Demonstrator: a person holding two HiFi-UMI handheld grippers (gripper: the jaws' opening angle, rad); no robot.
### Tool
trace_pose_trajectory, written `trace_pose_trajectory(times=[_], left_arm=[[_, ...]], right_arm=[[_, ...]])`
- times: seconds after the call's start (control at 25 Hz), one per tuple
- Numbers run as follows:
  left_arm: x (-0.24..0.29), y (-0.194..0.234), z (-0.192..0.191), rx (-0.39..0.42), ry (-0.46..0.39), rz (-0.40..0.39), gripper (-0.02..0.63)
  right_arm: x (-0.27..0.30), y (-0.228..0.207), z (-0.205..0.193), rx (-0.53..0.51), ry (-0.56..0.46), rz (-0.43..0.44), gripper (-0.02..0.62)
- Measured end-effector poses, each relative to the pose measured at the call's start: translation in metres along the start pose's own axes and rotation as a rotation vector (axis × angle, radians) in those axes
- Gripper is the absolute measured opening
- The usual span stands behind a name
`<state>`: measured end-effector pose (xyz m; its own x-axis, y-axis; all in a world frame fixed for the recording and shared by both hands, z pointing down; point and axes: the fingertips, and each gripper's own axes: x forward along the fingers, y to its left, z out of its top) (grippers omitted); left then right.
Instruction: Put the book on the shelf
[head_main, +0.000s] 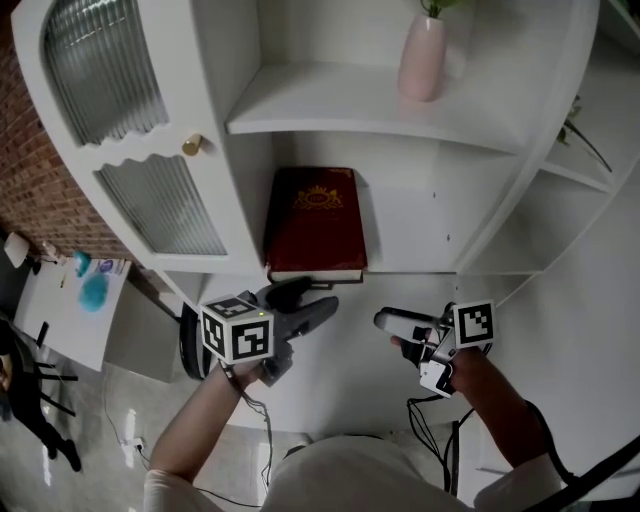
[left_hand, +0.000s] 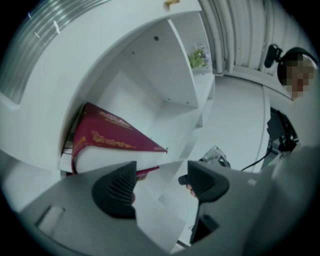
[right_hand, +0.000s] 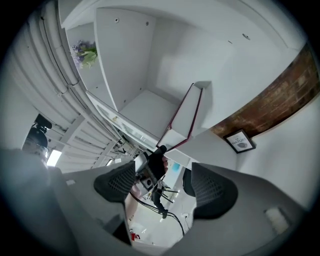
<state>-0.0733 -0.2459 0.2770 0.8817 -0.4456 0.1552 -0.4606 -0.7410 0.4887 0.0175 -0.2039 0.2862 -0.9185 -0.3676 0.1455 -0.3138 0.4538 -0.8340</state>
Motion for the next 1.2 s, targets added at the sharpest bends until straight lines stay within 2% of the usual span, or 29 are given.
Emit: trace_pose_trajectory(times=[0.12,0.24,0.44,0.56,0.76,0.96,1.2], left_arm=[[-0.017,-0.008,-0.009,-0.004,0.005,0.005,0.336],[-0.041,-0.017,-0.026,-0.009,0.034,0.016,0.329],[-0.091,-0.016,-0.074,0.035,0.074,0.112,0.192],[-0.110,-0.015,-0.110,0.028,0.078,0.136,0.146],[-0.127,-0.022,-0.161,-0.015,0.064,0.162,0.016],[-0.134,-0.043,-0.195,-0.032,0.041,0.190,0.008],[-0.132,-0.077,-0.219,-0.039,-0.002,0.242,0.008]], right_arm=[[-0.001,0.011,-0.008,-0.025,-0.005,0.007,0.292],[0.001,0.026,-0.019,-0.083,-0.025,0.004,0.169],[0.009,0.036,-0.066,-0.260,-0.067,-0.110,0.048],[0.016,0.031,-0.108,-0.291,-0.060,-0.144,0.018],[0.015,0.026,-0.155,-0.362,-0.081,-0.217,0.008],[-0.003,0.032,-0.185,-0.450,-0.115,-0.269,0.008],[-0.041,0.030,-0.215,-0.526,-0.100,-0.309,0.008]])
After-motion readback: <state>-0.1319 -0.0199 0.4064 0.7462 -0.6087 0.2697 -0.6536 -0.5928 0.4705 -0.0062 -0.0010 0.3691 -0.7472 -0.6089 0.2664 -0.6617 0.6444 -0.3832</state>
